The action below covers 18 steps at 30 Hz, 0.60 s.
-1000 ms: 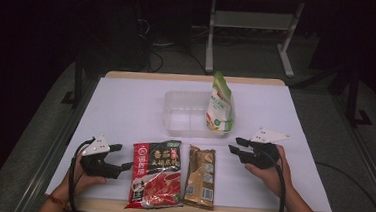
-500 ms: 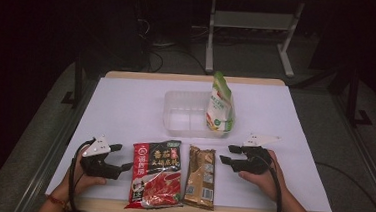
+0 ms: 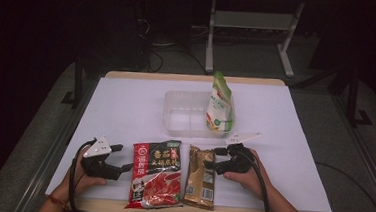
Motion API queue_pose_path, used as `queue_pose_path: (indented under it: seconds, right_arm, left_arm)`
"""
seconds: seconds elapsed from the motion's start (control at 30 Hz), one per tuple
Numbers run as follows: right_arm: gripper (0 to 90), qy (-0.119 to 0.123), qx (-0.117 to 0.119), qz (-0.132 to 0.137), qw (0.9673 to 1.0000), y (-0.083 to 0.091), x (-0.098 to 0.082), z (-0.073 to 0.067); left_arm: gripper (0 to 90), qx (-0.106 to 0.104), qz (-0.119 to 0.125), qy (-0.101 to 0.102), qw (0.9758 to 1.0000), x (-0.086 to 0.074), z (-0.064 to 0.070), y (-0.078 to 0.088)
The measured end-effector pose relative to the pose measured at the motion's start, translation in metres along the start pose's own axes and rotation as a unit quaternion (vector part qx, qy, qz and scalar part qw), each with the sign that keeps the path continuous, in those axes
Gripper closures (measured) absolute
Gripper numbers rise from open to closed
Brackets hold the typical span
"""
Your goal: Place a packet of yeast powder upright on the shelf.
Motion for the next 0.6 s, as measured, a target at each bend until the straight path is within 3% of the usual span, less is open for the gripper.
queue_pose_path:
  seconds: [0.23, 0.33, 0.6]
  right_arm:
    - [17.4, -0.008, 0.009, -0.029, 0.9995, -0.014, 0.000, 0.004]
    - [14.6, -0.016, 0.023, -0.042, 0.9987, -0.017, -0.002, 0.007]
    - [9.3, 0.001, 0.037, -0.068, 0.9970, -0.025, 0.003, 0.012]
  left_arm:
    - [19.1, -0.001, 0.001, 0.002, 1.0000, 0.000, 0.000, 0.000]
    - [19.1, -0.001, 0.001, 0.003, 1.0000, 0.000, 0.001, -0.001]
    - [19.2, -0.001, -0.001, 0.002, 1.0000, 0.000, 0.000, -0.001]
Point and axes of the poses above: each handheld gripper's, and its own axes: y roughly backward along the jaws, x roughly out of its top, z roughly to its right, the point moved 8 cm from there along -y, roughly forward along the jaws, and after that the axes turned 13 degrees about y, right-handed, at the moved point
